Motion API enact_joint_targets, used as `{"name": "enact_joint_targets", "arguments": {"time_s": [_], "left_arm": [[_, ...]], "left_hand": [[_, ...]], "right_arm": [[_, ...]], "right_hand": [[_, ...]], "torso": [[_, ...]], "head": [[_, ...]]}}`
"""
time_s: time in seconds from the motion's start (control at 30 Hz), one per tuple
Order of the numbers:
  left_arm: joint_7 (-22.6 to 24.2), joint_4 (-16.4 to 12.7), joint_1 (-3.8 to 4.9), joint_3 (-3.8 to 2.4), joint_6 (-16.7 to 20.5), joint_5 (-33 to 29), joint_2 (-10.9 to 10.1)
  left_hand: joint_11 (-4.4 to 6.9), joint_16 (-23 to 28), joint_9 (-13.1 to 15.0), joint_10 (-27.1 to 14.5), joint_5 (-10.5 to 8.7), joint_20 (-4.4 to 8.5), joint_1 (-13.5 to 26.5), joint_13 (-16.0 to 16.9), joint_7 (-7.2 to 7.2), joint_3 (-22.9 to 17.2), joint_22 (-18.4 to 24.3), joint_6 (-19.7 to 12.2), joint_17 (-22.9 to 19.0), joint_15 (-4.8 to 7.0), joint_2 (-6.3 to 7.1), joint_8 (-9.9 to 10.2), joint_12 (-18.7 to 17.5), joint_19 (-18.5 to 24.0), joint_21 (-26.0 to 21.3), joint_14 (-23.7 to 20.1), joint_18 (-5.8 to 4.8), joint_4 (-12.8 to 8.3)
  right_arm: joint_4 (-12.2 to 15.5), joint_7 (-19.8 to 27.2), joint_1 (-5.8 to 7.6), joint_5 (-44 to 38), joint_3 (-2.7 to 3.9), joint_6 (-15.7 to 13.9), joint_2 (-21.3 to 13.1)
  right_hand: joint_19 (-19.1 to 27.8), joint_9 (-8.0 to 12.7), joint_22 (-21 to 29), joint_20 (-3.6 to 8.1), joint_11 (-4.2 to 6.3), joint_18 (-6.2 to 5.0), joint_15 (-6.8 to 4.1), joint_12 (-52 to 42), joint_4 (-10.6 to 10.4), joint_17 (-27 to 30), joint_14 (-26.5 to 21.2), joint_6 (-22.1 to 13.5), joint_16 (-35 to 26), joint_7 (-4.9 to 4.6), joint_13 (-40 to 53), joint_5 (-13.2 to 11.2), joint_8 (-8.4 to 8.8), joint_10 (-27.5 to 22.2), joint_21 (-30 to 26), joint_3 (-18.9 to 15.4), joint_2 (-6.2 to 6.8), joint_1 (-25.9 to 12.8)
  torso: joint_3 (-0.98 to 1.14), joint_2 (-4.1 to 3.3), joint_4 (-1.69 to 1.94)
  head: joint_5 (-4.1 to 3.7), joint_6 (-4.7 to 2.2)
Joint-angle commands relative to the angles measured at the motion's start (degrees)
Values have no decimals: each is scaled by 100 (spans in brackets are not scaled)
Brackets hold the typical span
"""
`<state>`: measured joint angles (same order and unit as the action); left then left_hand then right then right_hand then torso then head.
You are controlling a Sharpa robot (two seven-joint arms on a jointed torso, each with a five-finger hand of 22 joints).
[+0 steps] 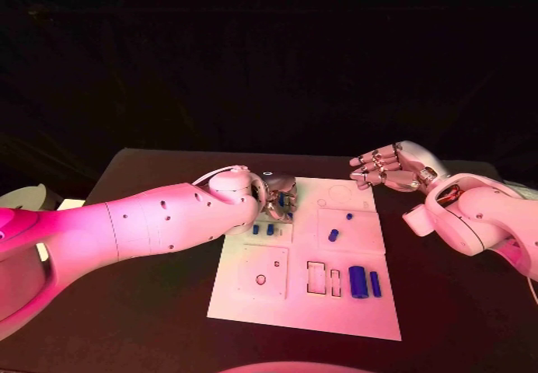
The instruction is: Assemble the parts on the task board
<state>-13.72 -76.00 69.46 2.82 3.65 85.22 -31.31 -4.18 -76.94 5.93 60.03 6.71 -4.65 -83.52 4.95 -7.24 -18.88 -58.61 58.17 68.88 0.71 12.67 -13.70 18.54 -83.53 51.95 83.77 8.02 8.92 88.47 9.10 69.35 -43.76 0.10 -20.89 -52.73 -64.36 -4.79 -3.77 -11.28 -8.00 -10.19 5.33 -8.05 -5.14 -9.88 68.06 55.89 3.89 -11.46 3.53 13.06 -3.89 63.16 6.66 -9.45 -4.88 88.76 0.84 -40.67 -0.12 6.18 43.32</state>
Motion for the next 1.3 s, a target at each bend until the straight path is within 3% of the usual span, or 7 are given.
{"name": "enact_joint_targets", "arguments": {"time_s": [0.03, 0.33, 0.67, 1.07, 1.3], "left_arm": [[-19, -10, -15, 2, -159, 37, 23], [-45, 29, -31, 1, -177, 32, 56], [-149, 82, -74, 1, -350, 32, 111], [-284, 119, -81, 1, -569, 33, 129], [-173, 115, -85, 2, -358, 29, 127]], "left_hand": [[9, -37, -9, 55, -10, 3, -14, -22, -2, 16, -86, 63, 14, 13, -69, 46, -36, -43, 103, 146, -109, -7], [24, -81, -34, 194, -1, 18, -111, -91, 5, -106, -337, 160, 37, 30, -180, 109, -141, -99, 393, 178, -154, -60], [32, -131, -68, 373, -1, 29, -289, -120, -8, -498, -569, 282, 63, 38, -328, 204, -313, -105, 637, 189, -192, -226], [31, -149, -89, 491, -10, 29, -259, -113, -22, -727, -709, 361, 45, 33, -312, 272, -422, -96, 775, 186, -212, -358], [42, -160, -93, 652, -4, 34, -282, -97, -37, -906, -879, 458, 28, 46, -321, 301, -480, -110, 964, 188, -240, -489]], "right_arm": [[4, 59, -3, -15, 1, 10, 8], [-6, 61, -3, -14, 1, 23, 25], [-1, 59, -6, 17, 1, 54, 36], [5, 59, -12, 19, 1, 64, 39], [8, 64, -16, 19, 1, 63, 41]], "right_hand": [[-21, 9, 9, -20, -25, -35, 26, 27, 0, 5, -20, 2, -36, -28, -7, 4, 30, 0, -29, 44, 56, 4], [-22, 12, 9, -23, -30, -35, 29, 33, -2, 16, -22, -3, -35, -35, -6, 6, 31, -1, -37, 45, 60, -2], [-23, 14, 8, -26, -34, -35, 32, 38, -7, 26, -23, -5, -34, -41, -6, 7, 30, -1, -45, 47, 60, -11], [-24, 16, 8, -29, -37, -36, 35, 41, -11, 34, -23, -4, -33, -46, -5, 7, 28, 1, -52, 49, 61, -20], [-24, 16, 8, -29, -37, -36, 35, 41, -11, 34, -23, -4, -33, -46, -5, 7, 28, 1, -52, 49, 61, -20]], "torso": [[2, 4, -1], [6, 3, 6], [5, 2, -4], [2, 6, -1], [6, 9, 4]], "head": [[7, 8], [4, 10], [9, 28], [7, 40], [9, 44]]}}
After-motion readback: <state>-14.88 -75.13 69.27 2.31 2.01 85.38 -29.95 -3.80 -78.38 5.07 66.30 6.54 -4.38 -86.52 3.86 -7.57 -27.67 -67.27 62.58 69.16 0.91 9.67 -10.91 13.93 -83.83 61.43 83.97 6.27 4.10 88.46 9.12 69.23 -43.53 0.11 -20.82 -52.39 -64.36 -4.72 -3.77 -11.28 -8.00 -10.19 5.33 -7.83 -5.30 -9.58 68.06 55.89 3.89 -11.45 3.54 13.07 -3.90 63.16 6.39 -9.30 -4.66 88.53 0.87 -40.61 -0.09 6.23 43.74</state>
